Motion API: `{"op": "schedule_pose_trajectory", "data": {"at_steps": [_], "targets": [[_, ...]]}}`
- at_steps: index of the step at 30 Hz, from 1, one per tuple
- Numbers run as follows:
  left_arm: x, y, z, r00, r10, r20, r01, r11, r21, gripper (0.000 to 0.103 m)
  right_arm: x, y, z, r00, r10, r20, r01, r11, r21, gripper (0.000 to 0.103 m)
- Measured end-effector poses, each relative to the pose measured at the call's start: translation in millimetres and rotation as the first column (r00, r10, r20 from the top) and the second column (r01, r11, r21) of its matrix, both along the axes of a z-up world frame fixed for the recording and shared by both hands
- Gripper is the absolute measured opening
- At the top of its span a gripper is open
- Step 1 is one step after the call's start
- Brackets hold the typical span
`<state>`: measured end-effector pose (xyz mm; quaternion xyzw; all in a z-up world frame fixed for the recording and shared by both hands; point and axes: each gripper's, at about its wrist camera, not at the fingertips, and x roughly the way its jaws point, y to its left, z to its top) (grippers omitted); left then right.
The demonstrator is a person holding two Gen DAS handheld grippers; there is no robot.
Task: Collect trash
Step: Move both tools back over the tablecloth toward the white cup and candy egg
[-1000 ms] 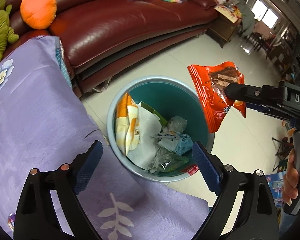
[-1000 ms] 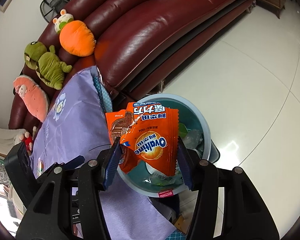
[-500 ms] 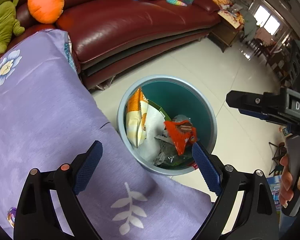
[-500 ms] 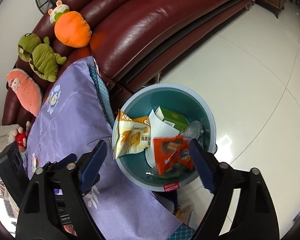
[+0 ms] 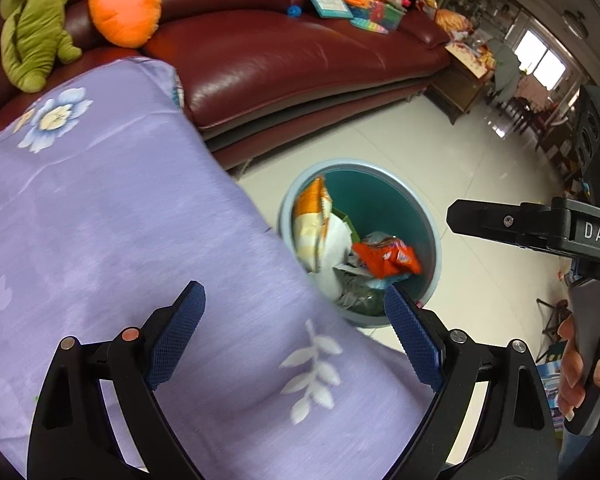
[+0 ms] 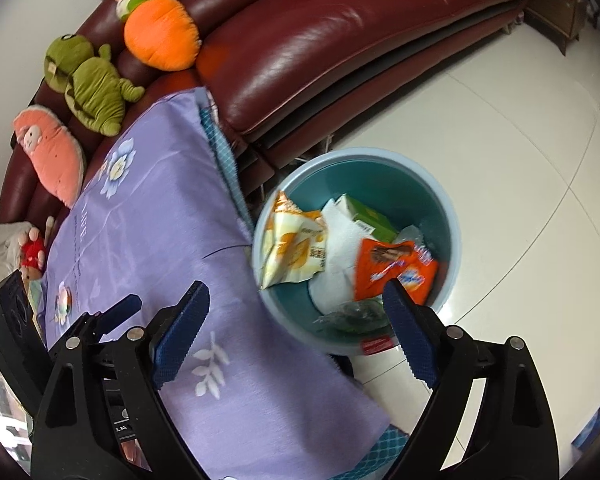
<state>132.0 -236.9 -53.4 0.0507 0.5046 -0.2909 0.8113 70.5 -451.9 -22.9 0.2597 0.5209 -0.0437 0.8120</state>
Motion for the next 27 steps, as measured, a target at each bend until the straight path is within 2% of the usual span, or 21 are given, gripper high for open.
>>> {"op": "schedule_pose_trajectory", "data": {"at_steps": [17,27], "targets": [[-21,124,10,0.988,0.154,0.029,-0.153,0.987,-0.048,0.092,9,123,27,0.984,0.178,-0.005,-0.178,0.983,-0.049,0.084],[-27,234,-13,0.956,0.292,0.031,-0.291,0.956,-0.034,0.092,23,215,8,0.950,0.309,-0.045,-0.311,0.950,-0.036,0.084]]}}
